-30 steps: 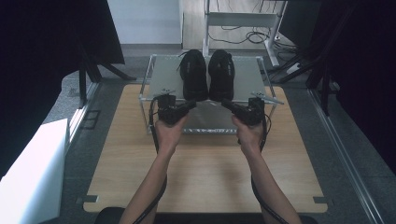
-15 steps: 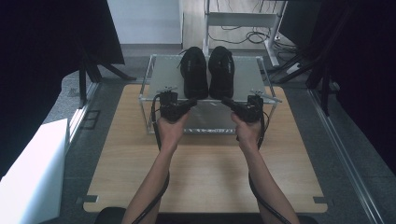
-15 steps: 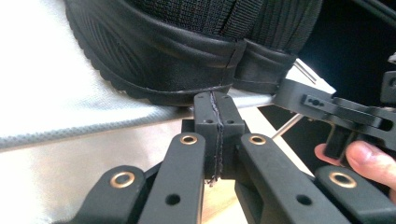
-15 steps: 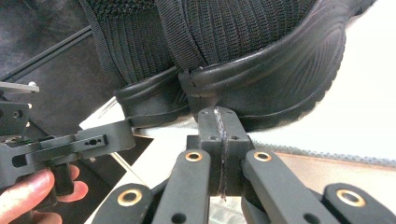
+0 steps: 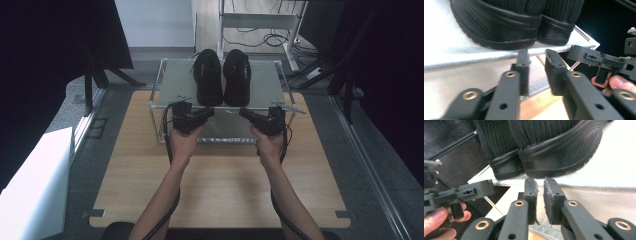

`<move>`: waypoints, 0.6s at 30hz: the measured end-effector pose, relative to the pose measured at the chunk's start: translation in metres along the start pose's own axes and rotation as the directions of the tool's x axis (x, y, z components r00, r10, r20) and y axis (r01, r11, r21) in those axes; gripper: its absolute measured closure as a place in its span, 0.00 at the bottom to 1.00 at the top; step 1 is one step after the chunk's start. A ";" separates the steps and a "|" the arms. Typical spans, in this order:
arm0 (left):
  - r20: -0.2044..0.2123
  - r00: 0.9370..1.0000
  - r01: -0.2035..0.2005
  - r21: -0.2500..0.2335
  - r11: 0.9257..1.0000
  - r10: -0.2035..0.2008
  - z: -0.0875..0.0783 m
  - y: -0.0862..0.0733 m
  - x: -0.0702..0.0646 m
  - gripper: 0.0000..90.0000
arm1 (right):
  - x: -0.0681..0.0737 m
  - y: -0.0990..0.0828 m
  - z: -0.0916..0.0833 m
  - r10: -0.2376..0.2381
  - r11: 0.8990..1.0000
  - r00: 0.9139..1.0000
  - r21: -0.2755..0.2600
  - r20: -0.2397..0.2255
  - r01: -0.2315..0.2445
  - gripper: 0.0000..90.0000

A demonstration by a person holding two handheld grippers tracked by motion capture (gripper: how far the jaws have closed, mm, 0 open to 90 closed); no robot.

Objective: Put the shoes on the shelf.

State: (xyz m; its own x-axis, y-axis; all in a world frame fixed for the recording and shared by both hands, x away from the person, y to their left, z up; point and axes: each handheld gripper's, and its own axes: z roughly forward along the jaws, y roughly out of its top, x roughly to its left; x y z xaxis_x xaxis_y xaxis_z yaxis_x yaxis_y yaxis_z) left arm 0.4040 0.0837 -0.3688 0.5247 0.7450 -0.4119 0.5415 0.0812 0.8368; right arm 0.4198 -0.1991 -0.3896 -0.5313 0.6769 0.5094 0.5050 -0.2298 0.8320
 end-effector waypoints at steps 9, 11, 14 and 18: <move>-0.048 0.995 -0.087 0.009 0.996 0.087 -0.012 -0.013 -0.002 0.49 | 0.004 -0.007 -0.013 -0.081 0.996 0.997 0.032 0.006 0.081 0.63; -0.053 0.994 -0.094 0.011 0.996 0.095 -0.014 -0.016 -0.002 0.42 | 0.005 -0.009 -0.015 -0.109 0.993 0.994 0.044 0.001 0.109 0.59; -0.067 0.993 -0.099 0.016 0.995 0.100 -0.019 -0.021 -0.001 0.32 | 0.006 -0.012 -0.018 -0.147 0.987 0.989 0.062 0.001 0.147 0.54; -0.112 0.987 -0.107 0.048 0.993 0.112 -0.023 -0.027 -0.001 0.19 | 0.007 -0.017 -0.023 -0.195 0.977 0.981 0.084 -0.002 0.194 0.45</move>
State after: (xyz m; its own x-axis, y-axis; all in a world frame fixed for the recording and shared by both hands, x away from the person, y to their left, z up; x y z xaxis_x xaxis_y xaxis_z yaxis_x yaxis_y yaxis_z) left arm 0.3739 0.0961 -0.3830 0.5053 0.8187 -0.2728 0.5132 -0.0309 0.8577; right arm 0.3919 -0.2067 -0.3956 -0.6208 0.7072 0.3383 0.4476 -0.0345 0.8936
